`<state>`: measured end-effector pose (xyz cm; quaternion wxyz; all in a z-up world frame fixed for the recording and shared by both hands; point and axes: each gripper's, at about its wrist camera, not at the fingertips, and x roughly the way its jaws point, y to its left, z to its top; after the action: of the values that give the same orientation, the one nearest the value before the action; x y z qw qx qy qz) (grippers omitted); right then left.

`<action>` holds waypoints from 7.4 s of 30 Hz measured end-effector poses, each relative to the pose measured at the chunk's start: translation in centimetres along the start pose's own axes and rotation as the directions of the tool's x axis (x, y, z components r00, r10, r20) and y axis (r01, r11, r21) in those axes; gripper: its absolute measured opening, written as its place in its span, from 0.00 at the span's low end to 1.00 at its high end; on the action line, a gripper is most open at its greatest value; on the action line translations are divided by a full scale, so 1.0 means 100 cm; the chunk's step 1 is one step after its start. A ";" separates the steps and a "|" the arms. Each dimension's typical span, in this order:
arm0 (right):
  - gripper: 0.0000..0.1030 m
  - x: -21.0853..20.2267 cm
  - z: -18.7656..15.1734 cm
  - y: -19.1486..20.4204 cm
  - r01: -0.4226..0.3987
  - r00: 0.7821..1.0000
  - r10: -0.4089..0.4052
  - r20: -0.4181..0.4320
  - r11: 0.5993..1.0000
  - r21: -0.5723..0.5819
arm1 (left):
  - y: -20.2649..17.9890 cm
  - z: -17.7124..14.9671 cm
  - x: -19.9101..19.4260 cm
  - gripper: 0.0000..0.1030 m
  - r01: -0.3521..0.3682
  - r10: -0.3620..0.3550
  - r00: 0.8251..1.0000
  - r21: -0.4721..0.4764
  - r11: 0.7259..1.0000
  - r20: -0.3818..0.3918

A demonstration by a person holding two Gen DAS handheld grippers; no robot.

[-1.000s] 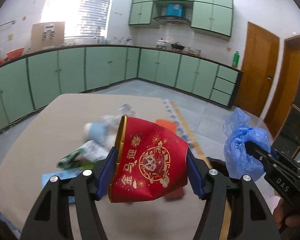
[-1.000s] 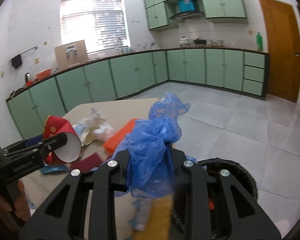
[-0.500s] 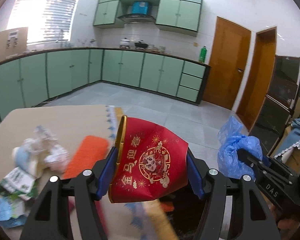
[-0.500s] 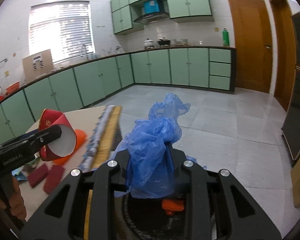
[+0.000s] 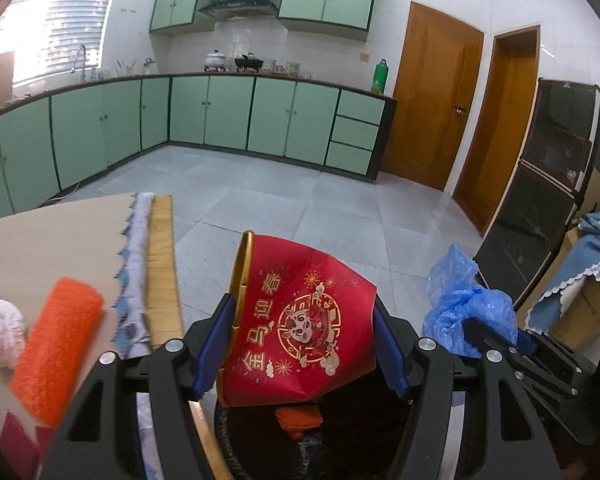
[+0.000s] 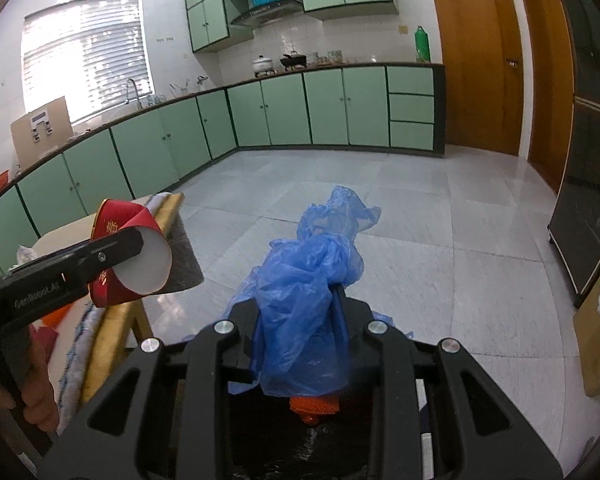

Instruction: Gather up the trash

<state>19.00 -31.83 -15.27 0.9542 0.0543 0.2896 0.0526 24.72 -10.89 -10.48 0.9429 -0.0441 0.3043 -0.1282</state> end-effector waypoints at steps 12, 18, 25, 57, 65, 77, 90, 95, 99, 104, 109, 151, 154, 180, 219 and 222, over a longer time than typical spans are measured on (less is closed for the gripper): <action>0.61 0.031 -0.009 -0.011 0.037 0.998 -0.036 -0.051 0.999 0.013 | -0.005 -0.002 0.038 0.74 0.042 -0.045 0.995 -0.024 0.999 -0.092; 0.70 0.032 -0.010 -0.009 0.063 0.996 -0.062 -0.057 0.998 0.005 | -0.005 -0.001 0.035 0.79 0.066 -0.069 0.994 -0.039 0.997 -0.090; 0.84 0.015 -0.003 -0.008 0.079 0.997 -0.079 -0.012 0.997 0.003 | 0.000 0.007 0.007 0.80 0.033 -0.034 0.999 -0.027 0.999 -0.031; 0.94 -0.040 0.011 0.201 -0.209 0.973 0.222 0.065 0.964 -0.167 | 0.209 -0.050 -0.213 0.88 -0.502 0.527 0.845 -0.206 0.840 0.089; 0.94 -0.042 -0.003 0.227 -0.254 0.964 0.263 0.029 0.950 -0.180 | 0.222 -0.083 -0.226 0.88 -0.514 0.535 0.844 -0.241 0.823 0.025; 0.94 -0.039 -0.015 0.247 -0.286 0.957 0.289 -0.016 0.935 -0.208 | 0.225 -0.120 -0.206 0.88 -0.530 0.532 0.843 -0.281 0.800 -0.078; 0.94 -0.028 -0.024 0.252 -0.296 0.955 0.294 -0.046 0.928 -0.226 | 0.224 -0.127 -0.194 0.92 -0.511 0.504 0.858 -0.275 0.814 -0.104; 0.94 -0.025 -0.024 0.252 -0.298 0.954 0.294 -0.054 0.926 -0.230 | 0.223 -0.127 -0.193 0.93 -0.532 0.523 0.845 -0.263 0.805 -0.111; 0.94 -0.023 -0.024 0.253 -0.302 0.953 0.297 -0.057 0.926 -0.226 | 0.223 -0.127 -0.201 0.94 -0.525 0.520 0.848 -0.302 0.796 -0.104; 0.94 -0.023 -0.024 0.253 -0.302 0.953 0.296 -0.061 0.925 -0.229 | 0.222 -0.129 -0.199 0.94 -0.550 0.541 0.833 -0.276 0.788 -0.113; 0.94 -0.022 -0.024 0.253 -0.303 0.953 0.297 -0.061 0.926 -0.227 | 0.220 -0.129 -0.197 0.94 -0.543 0.534 0.837 -0.289 0.788 -0.116; 0.94 -0.031 -0.026 0.259 -0.301 0.953 0.299 -0.046 0.920 -0.250 | 0.241 -0.153 -0.223 0.92 -0.405 0.391 0.911 -0.468 0.786 -0.133; 0.94 -0.031 -0.024 0.257 -0.293 0.955 0.293 -0.040 0.924 -0.245 | 0.230 -0.150 -0.220 0.92 -0.371 0.357 0.926 -0.452 0.811 -0.121; 0.94 -0.027 -0.025 0.253 -0.262 0.965 0.258 -0.051 0.935 -0.239 | 0.240 -0.146 -0.203 0.93 -0.333 0.301 0.942 -0.316 0.888 -0.145; 0.94 0.001 -0.068 0.293 -0.166 0.972 0.101 -0.210 0.933 -0.319 | 0.230 -0.155 -0.202 0.47 -0.353 0.325 0.936 -0.308 0.884 -0.138; 0.94 -0.004 -0.068 0.288 -0.156 0.974 0.090 -0.206 0.931 -0.331 | 0.229 -0.155 -0.202 0.47 -0.351 0.323 0.936 -0.305 0.885 -0.139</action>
<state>12.89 -2.90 -16.87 0.9122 -0.1007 0.3602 0.1674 4.75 16.48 -15.36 0.9168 -0.1397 0.3636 0.0877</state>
